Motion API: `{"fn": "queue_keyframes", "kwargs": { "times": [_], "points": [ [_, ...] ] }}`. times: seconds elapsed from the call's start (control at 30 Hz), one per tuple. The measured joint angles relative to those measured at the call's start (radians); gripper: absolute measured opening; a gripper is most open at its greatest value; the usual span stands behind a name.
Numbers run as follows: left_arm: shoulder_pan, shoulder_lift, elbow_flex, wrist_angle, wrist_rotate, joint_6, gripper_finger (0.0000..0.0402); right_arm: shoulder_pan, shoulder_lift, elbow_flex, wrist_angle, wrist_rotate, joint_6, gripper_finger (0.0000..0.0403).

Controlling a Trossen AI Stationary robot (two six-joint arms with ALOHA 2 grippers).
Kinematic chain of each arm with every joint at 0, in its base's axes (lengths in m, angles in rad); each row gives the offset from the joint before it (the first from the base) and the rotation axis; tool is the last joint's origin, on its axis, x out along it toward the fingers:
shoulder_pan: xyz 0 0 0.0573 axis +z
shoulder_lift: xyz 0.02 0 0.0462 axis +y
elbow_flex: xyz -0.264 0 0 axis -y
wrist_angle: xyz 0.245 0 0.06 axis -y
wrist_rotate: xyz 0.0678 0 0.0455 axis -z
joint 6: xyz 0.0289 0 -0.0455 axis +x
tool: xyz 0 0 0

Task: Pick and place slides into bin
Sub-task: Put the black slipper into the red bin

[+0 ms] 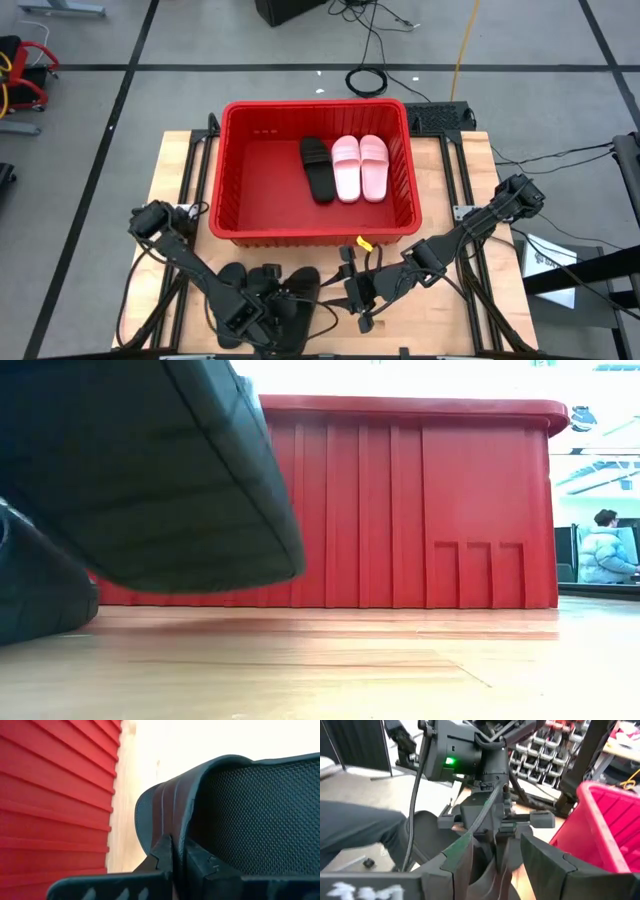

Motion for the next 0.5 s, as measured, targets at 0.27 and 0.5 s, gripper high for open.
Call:
{"fn": "queue_keyframes", "kwargs": {
  "times": [0.27,0.5],
  "points": [
    [-0.039,-0.046,0.0,0.023,-0.016,0.014,0.0007,0.0,0.0,0.0,0.033,0.001,-0.022,0.0155],
    [-0.072,-0.055,0.0,0.019,-0.016,0.024,0.0007,0.0,-0.024,0.0,0.029,0.006,-0.028,0.0155]
  ]
}}
